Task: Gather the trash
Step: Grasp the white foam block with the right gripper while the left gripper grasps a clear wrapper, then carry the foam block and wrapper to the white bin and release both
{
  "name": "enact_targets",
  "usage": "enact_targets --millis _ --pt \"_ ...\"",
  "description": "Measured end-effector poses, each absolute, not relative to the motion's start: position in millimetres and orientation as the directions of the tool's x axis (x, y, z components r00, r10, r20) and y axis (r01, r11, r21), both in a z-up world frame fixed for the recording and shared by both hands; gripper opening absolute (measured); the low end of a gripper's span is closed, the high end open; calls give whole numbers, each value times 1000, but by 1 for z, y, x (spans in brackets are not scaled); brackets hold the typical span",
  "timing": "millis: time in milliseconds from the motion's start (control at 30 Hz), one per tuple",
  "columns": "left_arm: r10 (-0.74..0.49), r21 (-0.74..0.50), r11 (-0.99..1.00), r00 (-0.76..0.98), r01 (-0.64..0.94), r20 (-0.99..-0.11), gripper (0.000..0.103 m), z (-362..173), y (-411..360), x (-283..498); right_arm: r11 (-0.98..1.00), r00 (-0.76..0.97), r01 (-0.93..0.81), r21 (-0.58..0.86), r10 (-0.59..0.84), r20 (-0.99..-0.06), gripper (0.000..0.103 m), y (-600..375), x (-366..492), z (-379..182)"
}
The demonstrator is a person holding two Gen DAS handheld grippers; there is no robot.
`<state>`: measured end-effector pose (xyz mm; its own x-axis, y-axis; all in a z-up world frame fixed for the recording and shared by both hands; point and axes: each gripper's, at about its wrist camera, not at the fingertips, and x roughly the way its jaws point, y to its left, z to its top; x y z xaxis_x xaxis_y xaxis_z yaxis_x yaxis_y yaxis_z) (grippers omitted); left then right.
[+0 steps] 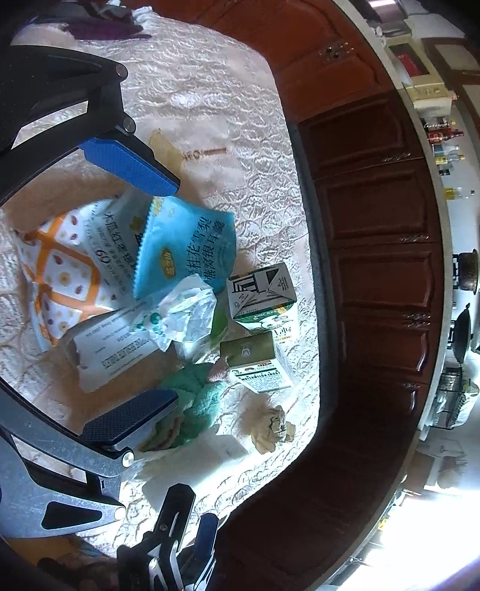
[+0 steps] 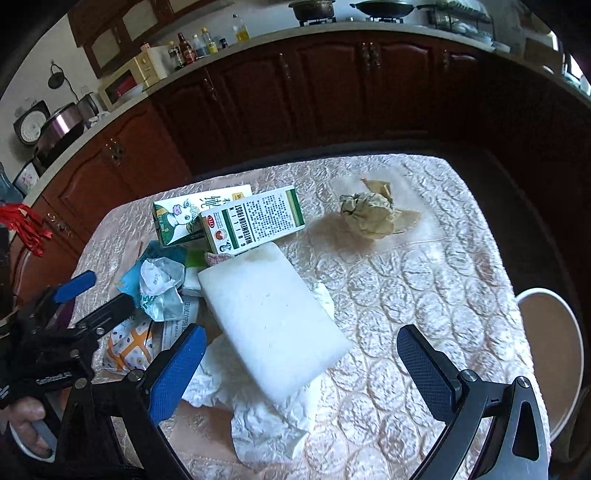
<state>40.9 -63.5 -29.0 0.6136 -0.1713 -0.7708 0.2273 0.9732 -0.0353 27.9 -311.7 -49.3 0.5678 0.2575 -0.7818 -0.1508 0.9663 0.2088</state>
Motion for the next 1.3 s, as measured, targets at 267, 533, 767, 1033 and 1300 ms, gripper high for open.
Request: enact_targets --millis 267,533,767,1033,1300 --pt "-194 -39 960 558 278 -807 73 -45 -78 63 940 536 -188 284 340 -773 69 -310 40 -61" --pt "-239 -85 946 499 313 -833 17 -52 -74 66 919 585 -184 349 388 -712 67 -321 26 -51" --pt "-326 -191 934 500 302 -803 12 -26 -52 48 913 640 -183 365 393 -660 67 -333 8 -25" --pt "-445 -268 884 515 383 -732 12 30 -76 26 925 691 -124 360 340 -638 67 -362 -22 -9" --pt "-585 -311 768 415 561 -697 12 57 -174 7 942 730 59 332 185 -657 67 -436 -64 -6"
